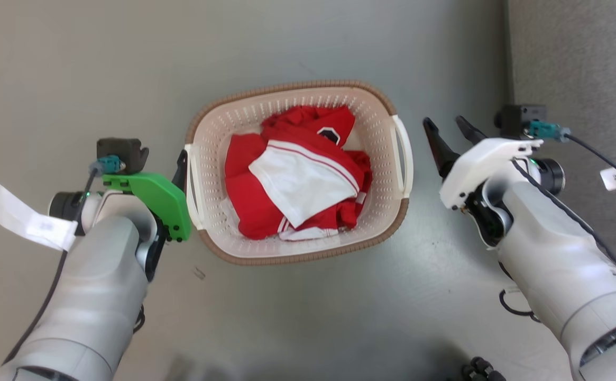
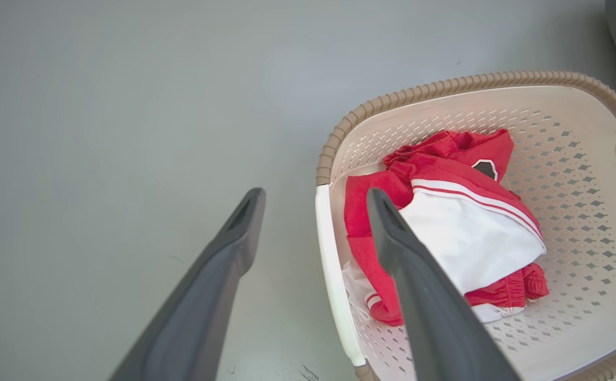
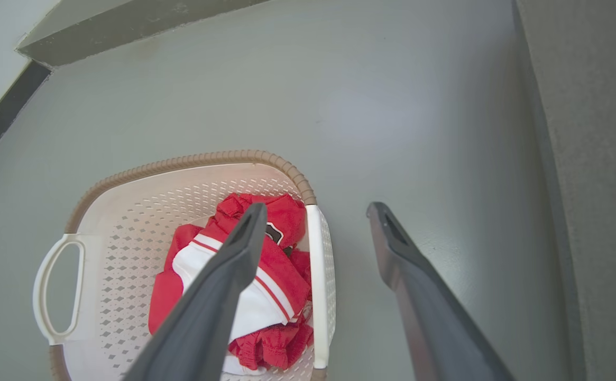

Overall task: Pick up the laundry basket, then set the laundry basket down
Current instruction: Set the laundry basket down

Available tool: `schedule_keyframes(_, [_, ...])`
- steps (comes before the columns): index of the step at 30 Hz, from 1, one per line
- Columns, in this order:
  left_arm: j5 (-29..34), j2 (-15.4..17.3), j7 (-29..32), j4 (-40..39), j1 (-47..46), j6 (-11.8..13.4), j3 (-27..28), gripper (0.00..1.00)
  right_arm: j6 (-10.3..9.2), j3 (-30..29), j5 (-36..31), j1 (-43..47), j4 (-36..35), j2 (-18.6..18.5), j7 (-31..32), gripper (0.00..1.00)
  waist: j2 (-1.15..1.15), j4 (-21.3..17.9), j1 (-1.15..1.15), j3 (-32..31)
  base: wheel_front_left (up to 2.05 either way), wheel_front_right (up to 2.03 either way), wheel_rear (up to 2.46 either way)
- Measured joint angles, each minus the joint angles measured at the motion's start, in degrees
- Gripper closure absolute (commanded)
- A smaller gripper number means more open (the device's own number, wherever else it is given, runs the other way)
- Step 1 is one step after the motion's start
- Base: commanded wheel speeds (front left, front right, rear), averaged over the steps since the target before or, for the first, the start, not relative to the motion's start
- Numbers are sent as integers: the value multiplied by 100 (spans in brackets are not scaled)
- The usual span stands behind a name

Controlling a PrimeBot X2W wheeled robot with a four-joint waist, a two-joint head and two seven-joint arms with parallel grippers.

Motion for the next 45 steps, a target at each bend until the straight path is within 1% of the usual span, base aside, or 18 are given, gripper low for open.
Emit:
schedule_keyframes(3, [45,-3,0,-146,172,126,31,0,0,-114,-23,177,-176,-124,-1,0,0,-15,0,-236,0,0,0])
schedule_keyframes(6, [105,40,1,-488,231,247,113,0,0,-339,-11,233,-476,-174,-9,0,0,-23,0,-413,0,0,0])
schedule_keyframes(12, [201,140,0,-1132,310,417,310,0,-18,-573,-129,472,-969,-322,-16,0,0,-25,0,-761,0,0,0])
schedule_keyframes(15, [283,221,0,-1404,496,568,407,0,-87,-673,-290,628,-1206,-374,-16,0,0,-26,0,-935,0,0,0])
schedule_keyframes(18, [407,336,0,-1711,659,708,495,0,-211,-778,-413,736,-1491,-378,-16,0,0,-33,0,-1103,0,0,0])
schedule_keyframes(19, [454,353,0,-1825,708,754,535,0,-266,-815,-453,768,-1588,-386,-16,0,0,-36,0,-1156,0,0,0])
schedule_keyframes(22, [549,366,0,-2176,842,893,617,0,-337,-893,-598,921,-1831,-443,-18,0,0,-46,0,-1308,0,0,0])
schedule_keyframes(24, [594,380,-1,-2409,964,932,656,0,-394,-969,-709,1058,-1980,-494,-18,0,0,-51,0,-1403,0,0,0])
schedule_keyframes(26, [712,406,-1,-2629,1111,1003,669,0,-512,-1060,-802,1197,-2147,-533,-18,0,0,-51,0,-1493,0,0,0])
schedule_keyframes(31, [894,476,-10,-3166,1546,1095,829,0,-675,-1225,-1045,1508,-2559,-554,-18,0,0,-33,0,-1715,0,0,0])
schedule_keyframes(35, [1021,494,-16,-3565,1933,1147,913,0,-748,-1308,-1192,1798,-2816,-556,-18,0,0,-24,0,-1905,0,0,0])
schedule_keyframes(37, [1084,511,-16,-3755,2123,1152,988,0,-826,-1362,-1290,1950,-2955,-560,-18,0,0,-21,0,-2001,0,0,0])
schedule_keyframes(39, [1184,536,-16,-3928,2301,1155,1016,0,-843,-1405,-1385,2090,-3081,-566,-18,0,0,-18,0,-2095,0,0,0])
schedule_keyframes(41, [1249,552,-16,-4105,2487,1198,1045,0,-927,-1446,-1444,2226,-3210,-570,-19,0,0,-13,0,-2190,0,0,0])
schedule_keyframes(45, [1330,635,-16,-4388,2864,1199,1150,0,-978,-1491,-1543,2492,-3427,-573,-24,0,0,-10,0,-2369,0,0,0])
